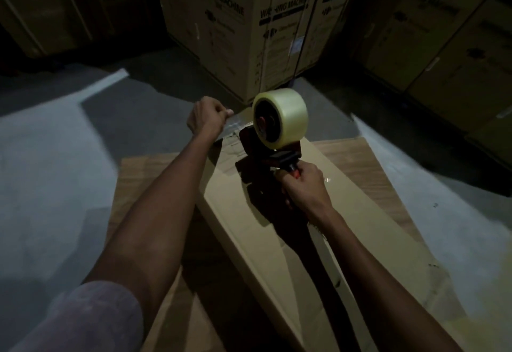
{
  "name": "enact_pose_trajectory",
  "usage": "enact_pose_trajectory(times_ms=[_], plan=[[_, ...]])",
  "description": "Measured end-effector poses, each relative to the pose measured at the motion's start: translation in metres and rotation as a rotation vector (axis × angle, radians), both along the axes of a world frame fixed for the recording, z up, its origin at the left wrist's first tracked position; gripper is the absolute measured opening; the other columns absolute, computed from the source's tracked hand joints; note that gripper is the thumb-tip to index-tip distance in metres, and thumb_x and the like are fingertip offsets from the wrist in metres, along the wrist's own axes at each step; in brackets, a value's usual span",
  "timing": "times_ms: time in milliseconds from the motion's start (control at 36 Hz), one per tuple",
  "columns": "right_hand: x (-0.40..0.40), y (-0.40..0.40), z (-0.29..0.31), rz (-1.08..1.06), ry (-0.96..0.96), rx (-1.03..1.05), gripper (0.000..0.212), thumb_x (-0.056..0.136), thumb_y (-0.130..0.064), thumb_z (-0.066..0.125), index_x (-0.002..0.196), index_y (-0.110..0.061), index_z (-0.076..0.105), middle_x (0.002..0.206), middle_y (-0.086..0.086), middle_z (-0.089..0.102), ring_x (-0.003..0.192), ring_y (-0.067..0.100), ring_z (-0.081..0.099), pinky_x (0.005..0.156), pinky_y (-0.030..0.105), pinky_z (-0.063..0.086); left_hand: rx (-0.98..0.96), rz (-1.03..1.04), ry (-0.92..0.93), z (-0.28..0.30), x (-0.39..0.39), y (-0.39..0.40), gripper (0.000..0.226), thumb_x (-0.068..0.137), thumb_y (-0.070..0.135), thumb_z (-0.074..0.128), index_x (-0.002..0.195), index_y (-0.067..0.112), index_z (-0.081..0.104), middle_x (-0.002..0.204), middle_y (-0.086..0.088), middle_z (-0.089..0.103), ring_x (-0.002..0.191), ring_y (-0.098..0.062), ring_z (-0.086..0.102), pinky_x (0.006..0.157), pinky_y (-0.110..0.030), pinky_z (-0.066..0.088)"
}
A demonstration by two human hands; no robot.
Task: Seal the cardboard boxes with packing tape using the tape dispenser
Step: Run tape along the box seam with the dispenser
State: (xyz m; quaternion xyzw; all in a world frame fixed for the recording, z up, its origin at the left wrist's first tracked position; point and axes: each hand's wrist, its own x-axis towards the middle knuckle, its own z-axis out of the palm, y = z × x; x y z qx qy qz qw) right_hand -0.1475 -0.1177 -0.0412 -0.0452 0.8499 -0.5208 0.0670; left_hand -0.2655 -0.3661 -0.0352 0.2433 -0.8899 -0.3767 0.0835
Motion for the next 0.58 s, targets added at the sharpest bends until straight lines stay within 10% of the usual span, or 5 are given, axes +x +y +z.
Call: enact_pose_trajectory(times_ms=[417,500,583], plan=[[-0.008,-0.004,-0.008,0.006,-0.016,0.076,0.034,0.074,-0.055,0.059,0.069,-0.022,0.062,0.058,-0.012,0.064,0.053,0.002,0.058,0.049,0.016,0.042,0.024,-0.137,-0.197,-0.02,-0.005,-0.001,0.027,0.089,0.038,0.078,0.074,0.017,0.068,0.093,-0.012,0.071,0.1,-0.03,0.068,0.076,-0.04,0.048],[-0.008,-0.004,-0.007,-0.001,-0.024,0.045,0.033,0.072,-0.056,0.059,0.065,-0.024,0.058,0.056,-0.016,0.062,0.051,-0.001,0.056,0.046,0.011,0.039,0.186,-0.207,-0.287,-0.023,-0.01,-0.005,0.014,0.094,0.012,0.071,0.095,-0.002,0.073,0.108,-0.023,0.071,0.105,-0.034,0.067,0.092,-0.046,0.051],[-0.011,-0.003,-0.01,-0.014,-0.035,0.05,0.033,0.074,-0.053,0.059,0.063,-0.022,0.053,0.052,-0.014,0.057,0.048,0.001,0.051,0.044,0.012,0.036,0.234,-0.256,-0.327,-0.025,-0.013,-0.01,0.009,0.094,-0.001,0.062,0.088,0.006,0.064,0.098,-0.018,0.06,0.096,-0.025,0.055,0.073,-0.033,0.047]])
